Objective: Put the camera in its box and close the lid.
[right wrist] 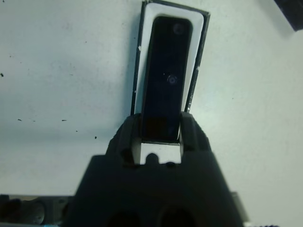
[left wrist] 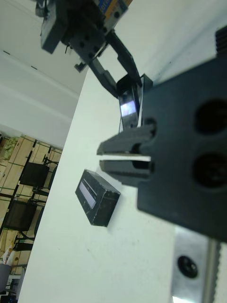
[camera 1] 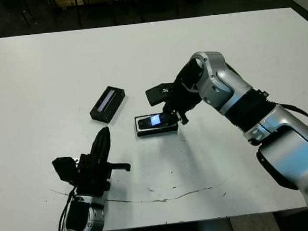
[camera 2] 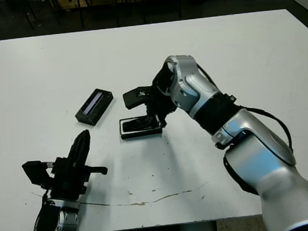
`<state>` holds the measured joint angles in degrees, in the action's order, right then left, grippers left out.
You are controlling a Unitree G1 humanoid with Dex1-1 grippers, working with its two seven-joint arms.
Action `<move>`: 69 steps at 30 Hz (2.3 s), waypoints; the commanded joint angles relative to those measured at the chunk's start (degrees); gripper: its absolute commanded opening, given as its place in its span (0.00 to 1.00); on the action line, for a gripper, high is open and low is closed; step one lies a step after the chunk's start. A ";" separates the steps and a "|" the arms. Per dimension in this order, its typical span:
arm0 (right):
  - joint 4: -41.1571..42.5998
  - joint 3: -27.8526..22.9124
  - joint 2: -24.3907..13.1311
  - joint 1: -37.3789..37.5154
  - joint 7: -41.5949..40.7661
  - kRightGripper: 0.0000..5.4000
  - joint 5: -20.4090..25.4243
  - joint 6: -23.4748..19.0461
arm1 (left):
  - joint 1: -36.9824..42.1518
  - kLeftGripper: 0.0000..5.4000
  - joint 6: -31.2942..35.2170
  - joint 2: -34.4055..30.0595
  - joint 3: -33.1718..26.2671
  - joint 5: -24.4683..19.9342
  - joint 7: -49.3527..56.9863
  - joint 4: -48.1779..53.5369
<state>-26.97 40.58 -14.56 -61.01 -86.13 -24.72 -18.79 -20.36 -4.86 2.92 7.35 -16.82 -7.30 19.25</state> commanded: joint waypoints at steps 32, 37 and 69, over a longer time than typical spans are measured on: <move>0.28 -3.91 -3.55 2.07 4.62 0.74 2.91 14.06 | -2.33 0.00 0.58 0.30 -0.30 -0.12 0.43 -0.64; 3.67 -5.67 -6.28 1.93 7.34 0.90 2.06 13.52 | -2.08 0.00 0.54 0.29 -0.40 -0.36 0.24 -0.86; 53.87 -47.99 -2.65 55.07 52.26 0.57 33.11 5.11 | 2.25 0.00 16.07 -14.55 -22.41 -3.45 -3.67 32.71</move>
<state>26.32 -7.17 -17.54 -8.43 -34.75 7.65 -14.86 -19.11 8.44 -8.56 -13.22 -19.60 -11.07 52.36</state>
